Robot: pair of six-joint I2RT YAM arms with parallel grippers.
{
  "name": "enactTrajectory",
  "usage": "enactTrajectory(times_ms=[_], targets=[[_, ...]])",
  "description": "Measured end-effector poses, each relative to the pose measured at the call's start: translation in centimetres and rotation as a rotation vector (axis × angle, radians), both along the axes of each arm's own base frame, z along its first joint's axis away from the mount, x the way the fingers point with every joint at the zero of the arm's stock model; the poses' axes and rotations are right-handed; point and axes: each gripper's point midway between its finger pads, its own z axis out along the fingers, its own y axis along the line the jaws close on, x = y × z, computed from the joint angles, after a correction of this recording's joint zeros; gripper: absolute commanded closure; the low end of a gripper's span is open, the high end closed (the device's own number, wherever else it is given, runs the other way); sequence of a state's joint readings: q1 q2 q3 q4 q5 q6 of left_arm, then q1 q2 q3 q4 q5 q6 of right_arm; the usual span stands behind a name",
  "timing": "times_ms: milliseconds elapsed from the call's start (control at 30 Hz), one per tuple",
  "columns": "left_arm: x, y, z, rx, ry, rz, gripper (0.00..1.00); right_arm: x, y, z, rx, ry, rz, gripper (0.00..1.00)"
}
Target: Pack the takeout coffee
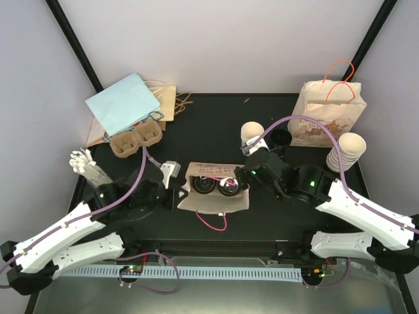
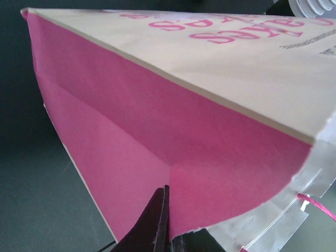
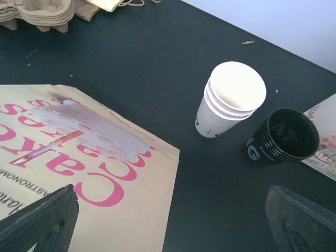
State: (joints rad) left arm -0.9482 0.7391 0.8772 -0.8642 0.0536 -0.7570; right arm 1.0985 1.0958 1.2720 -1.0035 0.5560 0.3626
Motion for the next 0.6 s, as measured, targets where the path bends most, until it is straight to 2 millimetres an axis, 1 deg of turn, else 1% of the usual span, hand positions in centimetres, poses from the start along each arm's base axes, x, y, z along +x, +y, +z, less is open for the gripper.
enactTrajectory(times_ms=[167, 367, 467, 533, 600], targets=[[1.6, -0.7, 1.4, -0.01, 0.026, 0.011, 0.98, 0.1, -1.0, 0.6, 0.008, -0.017, -0.022, 0.0], [4.4, -0.2, 2.8, -0.082, 0.085, 0.065, 0.98, 0.4, -2.4, 1.3, 0.023, -0.034, -0.061, 0.0], [5.5, -0.3, 3.3, -0.111, 0.119, 0.069, 0.98, 0.6, -3.4, 1.5, 0.015, -0.042, -0.091, 0.0], [6.2, -0.7, 3.6, -0.121, 0.136, 0.064, 0.98, 0.7, -3.9, 1.9, 0.016, -0.051, -0.106, 0.0], [6.8, -0.9, 4.0, -0.127, 0.145, 0.063, 0.96, 0.7, -4.5, 2.7, 0.028, -0.067, -0.12, 0.0]])
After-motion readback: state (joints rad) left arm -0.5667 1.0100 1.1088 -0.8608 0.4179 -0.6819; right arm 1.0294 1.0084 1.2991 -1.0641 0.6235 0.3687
